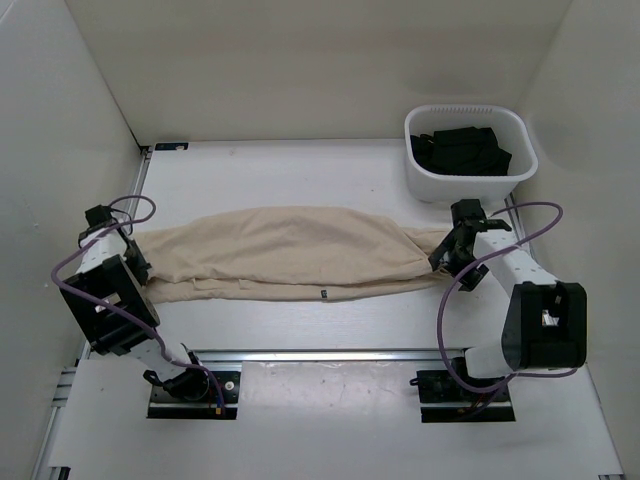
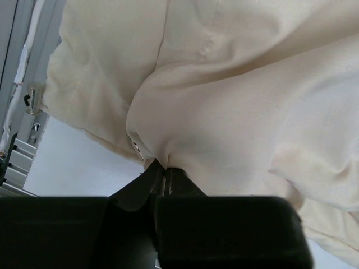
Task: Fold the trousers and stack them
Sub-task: Fold the trousers
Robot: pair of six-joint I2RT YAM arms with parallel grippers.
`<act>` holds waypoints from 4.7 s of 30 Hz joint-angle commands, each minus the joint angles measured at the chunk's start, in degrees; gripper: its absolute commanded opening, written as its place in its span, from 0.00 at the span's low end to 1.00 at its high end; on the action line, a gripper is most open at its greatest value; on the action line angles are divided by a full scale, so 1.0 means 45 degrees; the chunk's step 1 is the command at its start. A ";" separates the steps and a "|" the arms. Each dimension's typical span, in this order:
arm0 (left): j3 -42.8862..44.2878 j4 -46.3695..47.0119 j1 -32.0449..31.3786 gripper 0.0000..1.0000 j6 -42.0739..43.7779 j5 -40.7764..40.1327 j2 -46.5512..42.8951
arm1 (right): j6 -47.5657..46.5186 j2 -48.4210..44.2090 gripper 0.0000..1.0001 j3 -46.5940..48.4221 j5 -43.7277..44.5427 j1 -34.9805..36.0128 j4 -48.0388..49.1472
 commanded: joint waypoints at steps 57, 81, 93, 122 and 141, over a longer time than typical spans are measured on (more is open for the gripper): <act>-0.4399 -0.1081 0.1090 0.62 0.0007 -0.0909 -0.5882 | -0.1030 0.2588 0.70 0.0886 0.1309 0.0164 0.0646; 0.4097 0.0392 -0.0121 0.60 0.0007 -0.0672 0.2163 | -0.1264 0.2081 0.70 0.1259 0.1055 0.0164 0.0235; 0.4317 0.0627 -0.0374 0.69 0.0007 -0.1065 0.4314 | -0.1264 0.1710 0.70 0.1025 0.1055 0.0164 0.0235; 0.5741 0.0701 -0.1000 0.14 0.0007 -0.3463 0.2945 | -0.1264 0.1943 0.70 0.0556 0.1191 0.0164 0.0489; 0.4629 0.0041 -0.1000 0.97 0.0007 -0.4930 0.2323 | -0.0272 -0.2314 0.99 -0.1180 -0.0859 -0.1145 0.4052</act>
